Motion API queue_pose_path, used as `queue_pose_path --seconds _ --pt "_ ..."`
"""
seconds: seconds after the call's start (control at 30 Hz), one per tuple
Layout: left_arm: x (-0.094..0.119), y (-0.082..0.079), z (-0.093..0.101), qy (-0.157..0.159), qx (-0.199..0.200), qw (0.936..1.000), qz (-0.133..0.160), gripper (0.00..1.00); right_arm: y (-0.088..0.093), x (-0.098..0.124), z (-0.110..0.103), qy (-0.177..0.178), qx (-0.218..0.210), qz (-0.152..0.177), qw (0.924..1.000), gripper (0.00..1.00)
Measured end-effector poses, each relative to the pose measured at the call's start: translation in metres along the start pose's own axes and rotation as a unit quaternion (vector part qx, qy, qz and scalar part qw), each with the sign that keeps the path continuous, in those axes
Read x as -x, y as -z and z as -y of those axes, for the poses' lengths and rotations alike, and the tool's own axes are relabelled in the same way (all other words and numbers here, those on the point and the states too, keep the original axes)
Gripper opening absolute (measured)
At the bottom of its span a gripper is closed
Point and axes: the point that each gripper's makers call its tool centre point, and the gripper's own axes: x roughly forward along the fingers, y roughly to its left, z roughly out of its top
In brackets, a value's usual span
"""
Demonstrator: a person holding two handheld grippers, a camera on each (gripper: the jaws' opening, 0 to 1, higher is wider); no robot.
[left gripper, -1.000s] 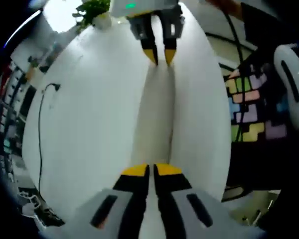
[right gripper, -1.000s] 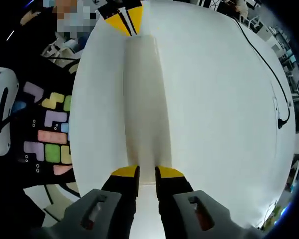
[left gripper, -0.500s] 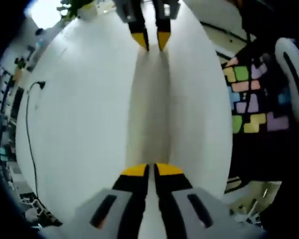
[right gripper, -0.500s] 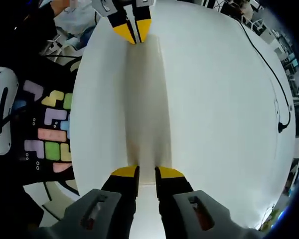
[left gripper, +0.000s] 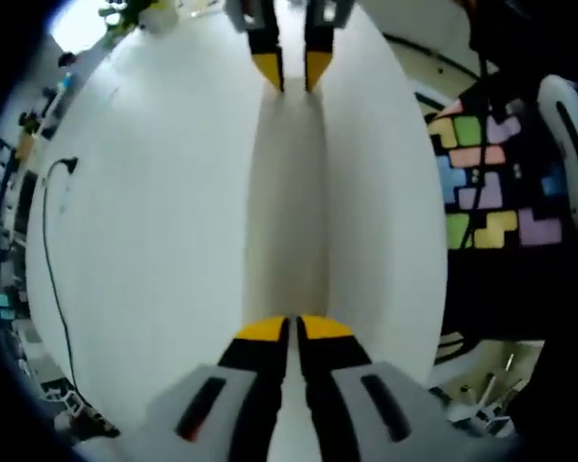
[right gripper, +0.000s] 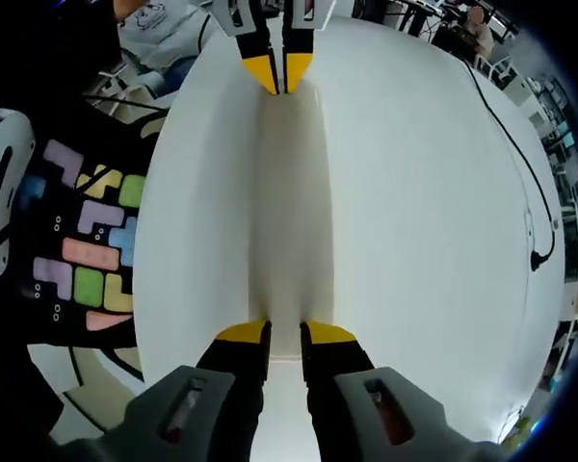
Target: Arrange the utensils inside the cutlery case until each visible utensil rests in its matching compartment.
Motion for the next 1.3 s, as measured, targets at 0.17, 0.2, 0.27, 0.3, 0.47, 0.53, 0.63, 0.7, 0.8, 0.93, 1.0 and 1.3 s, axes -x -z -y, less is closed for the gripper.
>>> queue_pose_path --seconds 0.17,0.2,0.27,0.3,0.47,0.53,0.63,0.7,0.8,0.93,1.0,1.3 --pt "0.002 0.000 -0.001 0.014 0.022 0.9994 0.024 0.04 0.001 0.001 0.001 -0.007 -0.032 0.029 0.9990 0.12" --pt "0.002 0.000 -0.001 0.014 0.029 0.9991 0.029 0.04 0.001 0.002 0.001 -0.006 -0.034 0.035 0.9988 0.12" --pt "0.003 -0.001 0.003 0.033 0.056 0.9971 0.040 0.07 0.001 0.002 0.000 -0.004 -0.038 0.042 0.9984 0.13" --pt "0.003 -0.002 0.003 0.037 0.061 0.9965 0.043 0.08 0.000 0.003 -0.002 -0.007 -0.040 0.048 0.9980 0.20" --pt "0.011 -0.008 -0.001 0.047 0.038 0.9962 0.063 0.28 -0.001 0.012 0.005 0.025 -0.025 0.059 0.9977 0.39" --pt "0.015 -0.016 -0.002 0.040 0.023 0.9959 0.077 0.37 -0.003 0.014 0.008 0.025 -0.025 0.065 0.9972 0.39" --pt "0.007 -0.017 0.003 0.040 0.006 0.9972 0.062 0.56 -0.005 0.007 0.016 0.027 -0.028 0.068 0.9969 0.40" --pt "-0.003 -0.010 0.001 0.030 0.003 0.9989 0.035 0.65 -0.007 -0.002 0.017 0.016 -0.030 0.070 0.9969 0.41" --pt "-0.012 -0.007 -0.003 0.026 0.010 0.9992 0.030 0.67 -0.015 -0.002 0.013 -0.005 -0.032 0.095 0.9949 0.41" --pt "-0.017 -0.007 -0.003 0.033 0.012 0.9989 0.032 0.65 -0.016 -0.006 0.007 -0.024 -0.030 0.098 0.9945 0.44" --pt "-0.019 -0.008 -0.005 0.031 0.015 0.9988 0.034 0.63 -0.018 -0.012 0.004 -0.029 -0.028 0.098 0.9943 0.45" --pt "-0.027 -0.003 -0.009 0.017 0.017 0.9992 0.031 0.55 -0.020 -0.031 0.004 -0.020 -0.017 0.097 0.9949 0.44"
